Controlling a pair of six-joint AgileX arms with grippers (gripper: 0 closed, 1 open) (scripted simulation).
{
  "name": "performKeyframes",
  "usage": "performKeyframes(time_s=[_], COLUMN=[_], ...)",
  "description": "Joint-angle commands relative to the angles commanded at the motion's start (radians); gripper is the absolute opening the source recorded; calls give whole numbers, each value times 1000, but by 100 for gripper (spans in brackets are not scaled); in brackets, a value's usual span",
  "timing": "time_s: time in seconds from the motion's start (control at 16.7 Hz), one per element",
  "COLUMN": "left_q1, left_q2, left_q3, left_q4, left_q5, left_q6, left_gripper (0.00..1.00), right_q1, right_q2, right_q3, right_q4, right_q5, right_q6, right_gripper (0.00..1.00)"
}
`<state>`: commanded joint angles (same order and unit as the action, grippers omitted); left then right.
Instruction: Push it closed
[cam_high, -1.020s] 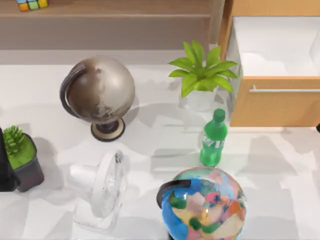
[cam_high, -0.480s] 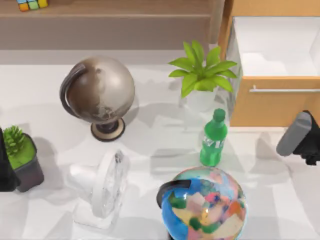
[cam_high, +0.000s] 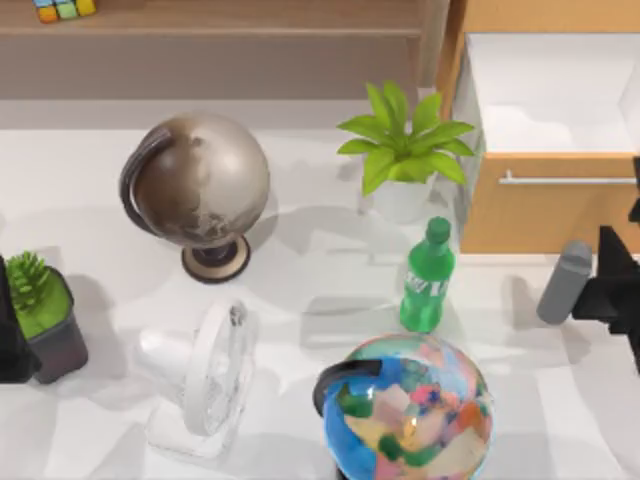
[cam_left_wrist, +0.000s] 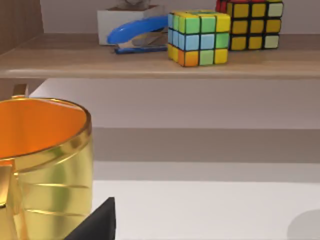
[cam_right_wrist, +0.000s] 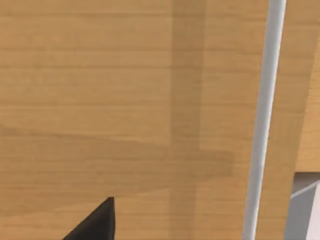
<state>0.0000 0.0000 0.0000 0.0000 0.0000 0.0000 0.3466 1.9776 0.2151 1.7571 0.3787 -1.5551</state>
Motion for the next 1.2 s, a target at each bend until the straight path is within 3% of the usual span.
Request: performKeyframes(time_s=[0.78, 1.2], left_q1=[0, 0], left_q2=[0, 0], left_q3=[0, 0], left_q4=[0, 0], left_q5=[0, 0], left_q6=[0, 0], left_gripper=[100, 100], right_q1=[-38, -38], right_q2=[16, 16], right_q3=[94, 94], right_q4=[-77, -77], right_q5=[-38, -38], right_q6=[0, 0], right_gripper=[100, 47])
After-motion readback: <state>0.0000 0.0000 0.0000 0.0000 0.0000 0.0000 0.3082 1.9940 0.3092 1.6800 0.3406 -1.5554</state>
